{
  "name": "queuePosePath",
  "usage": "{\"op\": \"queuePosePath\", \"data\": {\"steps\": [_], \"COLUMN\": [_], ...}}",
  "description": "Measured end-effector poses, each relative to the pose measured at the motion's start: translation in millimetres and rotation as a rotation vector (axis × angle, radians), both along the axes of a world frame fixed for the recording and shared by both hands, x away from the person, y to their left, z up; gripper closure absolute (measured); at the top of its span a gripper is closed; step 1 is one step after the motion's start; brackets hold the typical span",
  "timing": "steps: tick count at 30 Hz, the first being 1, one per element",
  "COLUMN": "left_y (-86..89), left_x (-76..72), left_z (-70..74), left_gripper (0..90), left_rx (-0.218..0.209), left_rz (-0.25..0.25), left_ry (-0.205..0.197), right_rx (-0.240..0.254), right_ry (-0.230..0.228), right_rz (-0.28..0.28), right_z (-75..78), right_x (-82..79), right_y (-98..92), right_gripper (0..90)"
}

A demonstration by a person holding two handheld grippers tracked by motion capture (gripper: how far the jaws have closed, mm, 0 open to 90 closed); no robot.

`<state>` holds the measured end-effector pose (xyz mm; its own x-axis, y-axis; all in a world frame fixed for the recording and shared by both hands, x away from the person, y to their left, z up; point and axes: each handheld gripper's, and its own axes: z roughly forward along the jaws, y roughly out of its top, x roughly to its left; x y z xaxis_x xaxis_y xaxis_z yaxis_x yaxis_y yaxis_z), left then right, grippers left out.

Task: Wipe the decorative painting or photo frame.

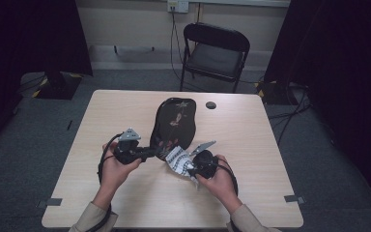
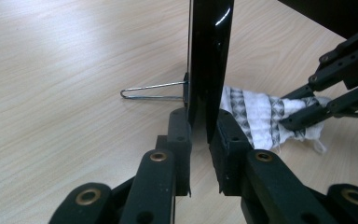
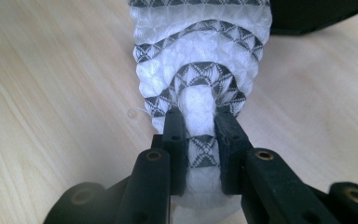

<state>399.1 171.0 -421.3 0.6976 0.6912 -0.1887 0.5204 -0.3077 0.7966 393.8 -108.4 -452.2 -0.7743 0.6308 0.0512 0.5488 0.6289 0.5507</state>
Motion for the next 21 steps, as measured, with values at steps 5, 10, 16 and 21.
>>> {"op": "queuePosePath", "data": {"steps": [5,10,16,21], "left_y": [0.3,0.5,0.5,0.6], "left_x": [0.0,-0.1,0.0,0.0], "left_z": [-0.2,-0.3,-0.4,-0.3], "left_gripper": [78.7,78.7,78.7,78.7], "left_rx": [0.002,0.002,0.001,0.003], "left_rz": [-0.002,0.0,0.001,-0.001], "left_ry": [-0.001,0.001,0.0,0.002], "right_rx": [-0.011,-0.006,0.016,0.043], "right_ry": [0.02,0.006,-0.056,-0.127], "right_rz": [0.0,-0.004,-0.006,-0.02], "right_z": [-7.5,0.8,30.8,67.6], "right_x": [-2.8,-4.8,-7.0,-6.4], "right_y": [-2.2,-7.9,-13.6,-18.0], "right_gripper": [77.1,77.1,77.1,77.1]}}
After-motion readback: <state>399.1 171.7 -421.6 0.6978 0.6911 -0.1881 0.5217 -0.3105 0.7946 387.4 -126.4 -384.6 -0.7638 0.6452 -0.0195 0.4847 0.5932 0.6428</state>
